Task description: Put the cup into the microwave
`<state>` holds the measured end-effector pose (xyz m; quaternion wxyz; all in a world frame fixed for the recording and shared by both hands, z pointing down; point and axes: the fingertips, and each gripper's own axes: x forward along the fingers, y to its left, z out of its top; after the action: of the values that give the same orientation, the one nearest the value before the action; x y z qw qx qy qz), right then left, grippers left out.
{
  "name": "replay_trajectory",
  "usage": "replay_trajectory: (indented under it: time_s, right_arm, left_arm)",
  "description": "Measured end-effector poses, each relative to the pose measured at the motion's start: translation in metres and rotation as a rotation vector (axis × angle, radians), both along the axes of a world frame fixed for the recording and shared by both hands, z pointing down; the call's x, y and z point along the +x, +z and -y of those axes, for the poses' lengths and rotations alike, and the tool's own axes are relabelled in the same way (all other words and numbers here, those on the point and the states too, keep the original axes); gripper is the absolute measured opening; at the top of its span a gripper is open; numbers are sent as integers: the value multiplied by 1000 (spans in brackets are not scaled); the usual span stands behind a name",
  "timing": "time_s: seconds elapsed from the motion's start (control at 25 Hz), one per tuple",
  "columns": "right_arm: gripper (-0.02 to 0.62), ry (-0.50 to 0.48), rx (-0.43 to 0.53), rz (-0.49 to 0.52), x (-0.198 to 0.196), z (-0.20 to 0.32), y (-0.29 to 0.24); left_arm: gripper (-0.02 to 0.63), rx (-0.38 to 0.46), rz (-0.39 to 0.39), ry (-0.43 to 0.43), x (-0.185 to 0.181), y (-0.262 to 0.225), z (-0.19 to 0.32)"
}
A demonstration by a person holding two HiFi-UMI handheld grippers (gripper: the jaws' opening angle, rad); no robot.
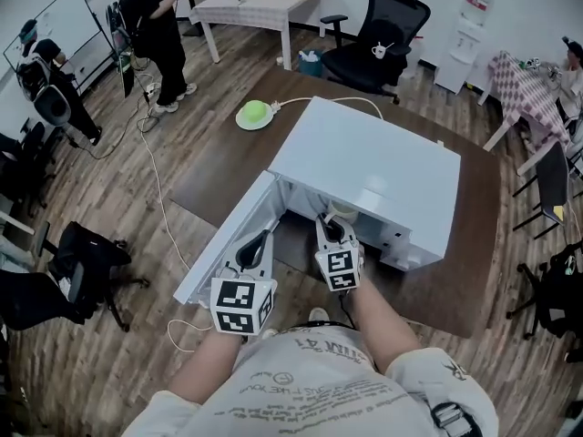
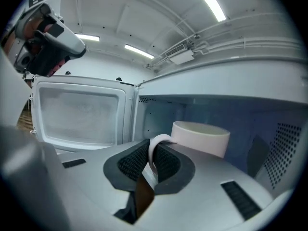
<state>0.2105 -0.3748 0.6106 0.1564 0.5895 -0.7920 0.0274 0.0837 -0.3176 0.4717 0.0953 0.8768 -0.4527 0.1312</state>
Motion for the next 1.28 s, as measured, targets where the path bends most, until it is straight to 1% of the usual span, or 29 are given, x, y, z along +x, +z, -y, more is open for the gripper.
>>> replay_trajectory:
  time_s: [0.12, 0.28, 0.44, 0.56, 0.88, 1.12, 1.2, 1.28]
  right_arm:
    - [34, 14, -5, -17, 7, 13, 2]
    - [35, 8, -1, -51, 11, 31, 3]
    - [37, 28, -22, -27, 19, 39, 11]
    - [37, 15, -25, -29, 18, 46, 17]
    - [37, 26, -50, -19, 20, 49, 31]
    - [37, 11, -34, -57, 19, 49, 35]
    - [43, 6, -23, -72, 19, 47, 34]
    - [81, 6, -20, -66, 19, 46, 35]
  left_arm:
    - [14, 0, 4, -29, -2, 2, 5]
    - [14, -8, 13, -65, -6, 6, 12]
    - [14, -8, 15, -83, -3, 8, 14]
    - [14, -9, 16, -108, -5, 10, 17]
    - [14, -15, 26, -137, -3, 17, 13]
    - [14, -22, 30, -156, -5, 22, 10]
    - [12, -23, 29, -159, -4, 24, 9]
    - [14, -24, 29, -158, -2, 25, 9]
